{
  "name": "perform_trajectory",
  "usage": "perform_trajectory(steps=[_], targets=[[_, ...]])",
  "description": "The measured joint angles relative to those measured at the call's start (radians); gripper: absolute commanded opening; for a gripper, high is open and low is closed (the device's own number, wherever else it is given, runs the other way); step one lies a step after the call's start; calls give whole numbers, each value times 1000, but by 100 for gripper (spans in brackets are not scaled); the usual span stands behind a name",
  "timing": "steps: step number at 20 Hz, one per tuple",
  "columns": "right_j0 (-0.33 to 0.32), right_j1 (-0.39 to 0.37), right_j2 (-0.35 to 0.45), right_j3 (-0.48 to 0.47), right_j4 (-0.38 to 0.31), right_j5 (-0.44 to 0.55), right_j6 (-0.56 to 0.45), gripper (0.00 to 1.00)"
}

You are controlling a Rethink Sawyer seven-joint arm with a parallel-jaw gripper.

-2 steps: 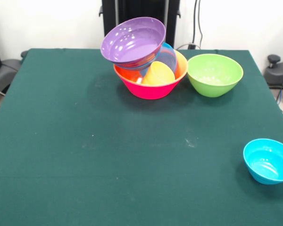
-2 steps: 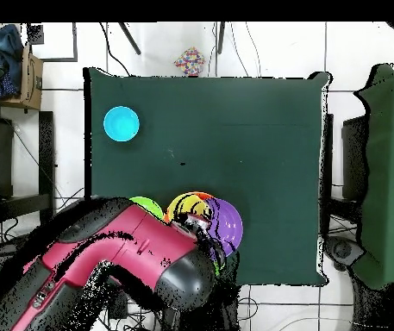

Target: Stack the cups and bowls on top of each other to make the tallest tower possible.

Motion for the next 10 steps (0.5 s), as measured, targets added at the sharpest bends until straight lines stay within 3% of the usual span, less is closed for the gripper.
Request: perform_trajectory(steps=[10], targets=[[-19,-2,49,19,6,57,-39,0]])
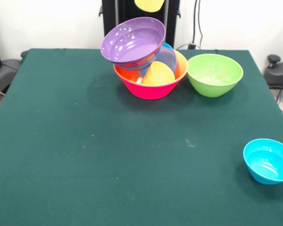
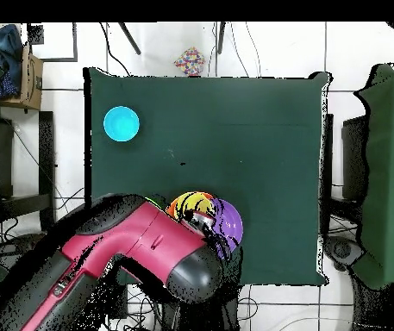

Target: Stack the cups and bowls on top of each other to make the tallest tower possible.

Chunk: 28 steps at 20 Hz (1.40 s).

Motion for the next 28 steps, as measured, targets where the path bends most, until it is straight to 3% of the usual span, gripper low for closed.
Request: perform_trajectory(steps=[18,28], targets=[[-21,-1,68,33,11,97,-77,0],[-21,-7,76,34,15,101,-77,0]])
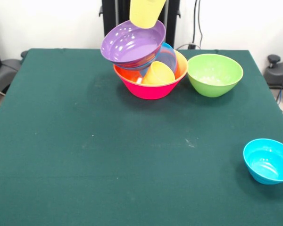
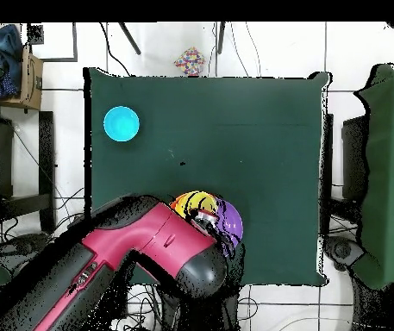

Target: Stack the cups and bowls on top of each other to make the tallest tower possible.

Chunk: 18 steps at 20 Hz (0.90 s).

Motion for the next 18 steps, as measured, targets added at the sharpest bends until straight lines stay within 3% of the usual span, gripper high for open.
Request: perform_trajectory(steps=[6,18], targets=[[-1,-4,13,0,6,18,0,0],[-6,0,59,0,42,146,0,0]])
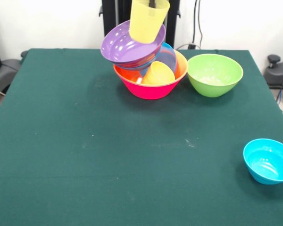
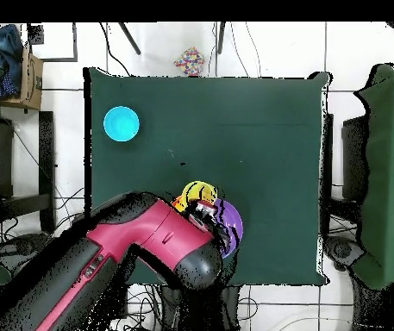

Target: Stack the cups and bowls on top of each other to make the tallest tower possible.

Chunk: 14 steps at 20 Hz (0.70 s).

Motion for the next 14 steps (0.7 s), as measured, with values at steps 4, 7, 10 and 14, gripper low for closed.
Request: perform_trajectory(steps=[4,7,10,14], targets=[[0,2,12,0,1,17,0,0],[0,4,19,0,2,23,0,100],[0,8,19,0,2,23,0,100],[2,13,19,0,2,23,0,100]])
